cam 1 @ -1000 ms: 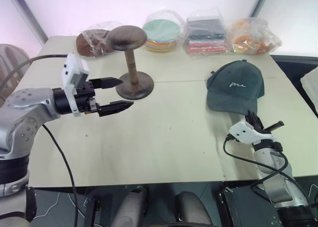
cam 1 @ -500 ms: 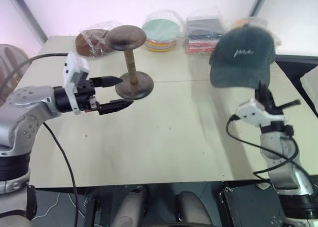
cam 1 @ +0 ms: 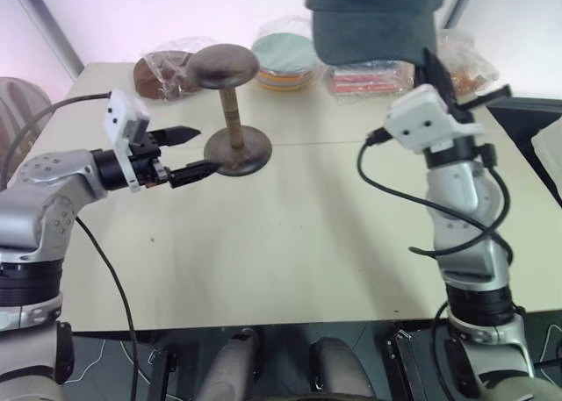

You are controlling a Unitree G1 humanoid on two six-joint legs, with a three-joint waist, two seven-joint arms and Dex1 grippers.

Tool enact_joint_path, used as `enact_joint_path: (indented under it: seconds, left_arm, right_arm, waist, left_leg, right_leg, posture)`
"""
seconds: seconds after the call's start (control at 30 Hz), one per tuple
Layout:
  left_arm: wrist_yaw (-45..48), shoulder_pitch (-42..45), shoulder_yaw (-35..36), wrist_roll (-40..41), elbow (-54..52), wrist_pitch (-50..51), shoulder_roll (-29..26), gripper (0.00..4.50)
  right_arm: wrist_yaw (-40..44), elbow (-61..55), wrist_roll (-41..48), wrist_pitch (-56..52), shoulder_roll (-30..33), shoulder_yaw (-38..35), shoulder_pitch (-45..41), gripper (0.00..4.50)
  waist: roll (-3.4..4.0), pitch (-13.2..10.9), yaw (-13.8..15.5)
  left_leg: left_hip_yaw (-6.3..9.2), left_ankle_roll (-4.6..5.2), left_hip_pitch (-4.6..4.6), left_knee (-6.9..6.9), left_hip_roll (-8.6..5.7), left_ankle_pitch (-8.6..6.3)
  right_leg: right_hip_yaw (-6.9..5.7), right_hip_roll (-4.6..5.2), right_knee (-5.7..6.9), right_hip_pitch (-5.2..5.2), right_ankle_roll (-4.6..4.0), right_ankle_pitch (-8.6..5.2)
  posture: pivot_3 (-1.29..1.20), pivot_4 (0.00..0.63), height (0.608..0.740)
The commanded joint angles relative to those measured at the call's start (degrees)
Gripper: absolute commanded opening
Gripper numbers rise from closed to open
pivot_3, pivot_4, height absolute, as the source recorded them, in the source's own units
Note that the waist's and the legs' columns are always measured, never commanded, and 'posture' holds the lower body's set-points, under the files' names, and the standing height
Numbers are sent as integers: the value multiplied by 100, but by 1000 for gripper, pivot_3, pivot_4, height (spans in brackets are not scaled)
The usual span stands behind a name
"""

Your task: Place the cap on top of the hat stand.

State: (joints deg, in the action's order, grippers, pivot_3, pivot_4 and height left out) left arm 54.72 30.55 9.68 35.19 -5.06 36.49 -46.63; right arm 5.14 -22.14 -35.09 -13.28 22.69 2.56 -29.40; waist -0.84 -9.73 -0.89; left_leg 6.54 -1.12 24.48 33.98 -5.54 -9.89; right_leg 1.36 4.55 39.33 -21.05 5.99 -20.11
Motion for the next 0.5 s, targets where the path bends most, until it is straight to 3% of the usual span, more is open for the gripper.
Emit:
enact_joint_path:
  seconds: [0.03, 0.5]
  left_arm:
    - [-34, 234, -8, -171, 115, -232, 41, 4500]
    - [-457, -107, 249, -401, -87, -209, 27, 4500]
  right_arm:
    - [-58, -14, -114, -8, -305, 310, -337, 92]
    - [-278, 877, -75, 414, -1257, 1175, -915, 92]
  waist:
    - [0, 0, 2]
    - [0, 0, -25]
  left_leg:
    - [0, -1, 1, 0, 0, 1]
    - [-1, -8, 1, -8, 0, 5]
  right_leg:
    - [0, 0, 0, -8, 0, 0]
    - [5, -2, 6, -28, 0, 1]
  posture:
    - [0, 150, 740]
    - [0, 150, 740]
